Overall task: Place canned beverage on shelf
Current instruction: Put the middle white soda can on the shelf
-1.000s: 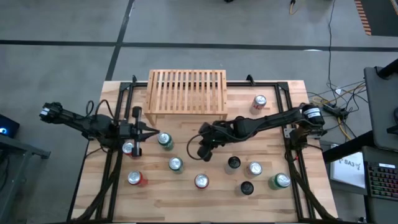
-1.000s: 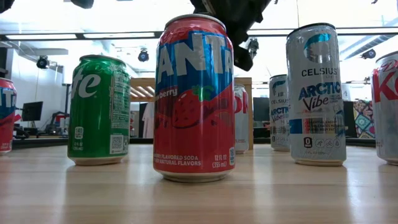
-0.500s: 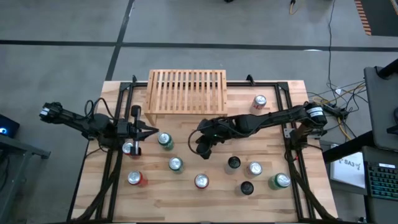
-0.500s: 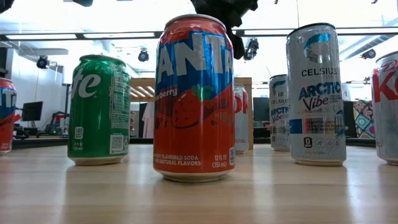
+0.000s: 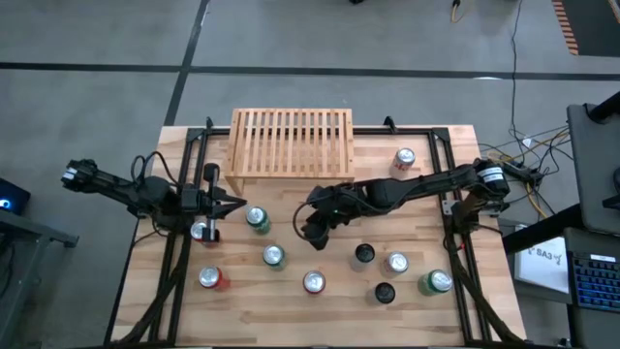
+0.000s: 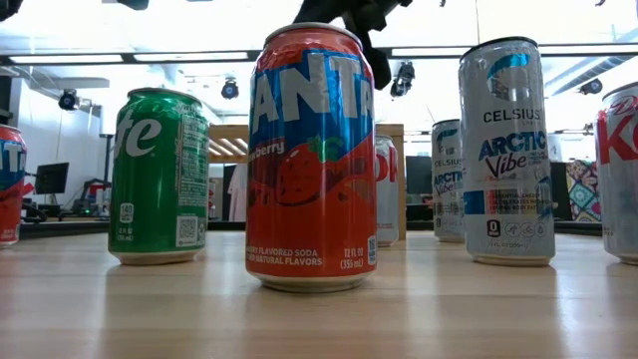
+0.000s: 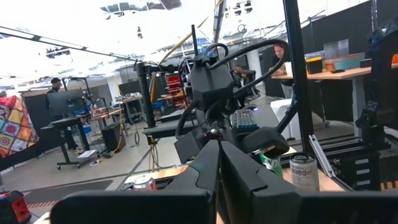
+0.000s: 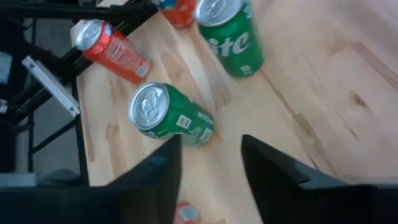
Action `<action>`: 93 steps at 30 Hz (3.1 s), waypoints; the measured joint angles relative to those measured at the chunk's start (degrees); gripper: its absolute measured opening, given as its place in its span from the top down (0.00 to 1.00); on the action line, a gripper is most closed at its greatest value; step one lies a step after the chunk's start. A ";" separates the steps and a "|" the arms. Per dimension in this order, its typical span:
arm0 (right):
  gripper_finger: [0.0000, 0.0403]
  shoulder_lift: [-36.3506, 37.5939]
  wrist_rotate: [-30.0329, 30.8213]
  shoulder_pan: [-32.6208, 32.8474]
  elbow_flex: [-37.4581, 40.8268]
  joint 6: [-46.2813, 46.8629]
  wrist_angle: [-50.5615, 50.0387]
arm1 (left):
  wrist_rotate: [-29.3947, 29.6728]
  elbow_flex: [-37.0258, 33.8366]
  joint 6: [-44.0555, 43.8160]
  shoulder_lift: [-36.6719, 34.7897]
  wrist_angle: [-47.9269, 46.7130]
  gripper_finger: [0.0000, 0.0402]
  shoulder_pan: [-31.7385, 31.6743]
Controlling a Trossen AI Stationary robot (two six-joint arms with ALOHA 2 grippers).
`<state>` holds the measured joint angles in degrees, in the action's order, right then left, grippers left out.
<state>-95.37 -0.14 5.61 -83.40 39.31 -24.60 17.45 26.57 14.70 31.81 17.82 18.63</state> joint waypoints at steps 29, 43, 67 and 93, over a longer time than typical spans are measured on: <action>0.40 0.02 1.72 -0.63 -4.50 -4.63 -18.16 | 0.00 0.00 -0.34 -0.02 0.13 1.00 0.00; 0.39 0.13 8.21 -0.35 -4.50 -33.19 -23.08 | 0.04 0.00 -0.20 -0.02 0.11 1.00 0.02; 0.23 0.02 12.05 -0.63 -4.50 -31.80 -23.69 | 0.07 0.00 -0.07 0.37 -0.42 1.00 0.00; 0.41 -1.86 11.86 -0.24 -11.63 13.47 -30.65 | 0.11 -0.02 0.01 0.37 -2.17 1.00 0.01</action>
<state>-97.23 11.73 5.37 -95.03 52.79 -55.25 17.56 26.55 14.70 32.18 15.65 18.64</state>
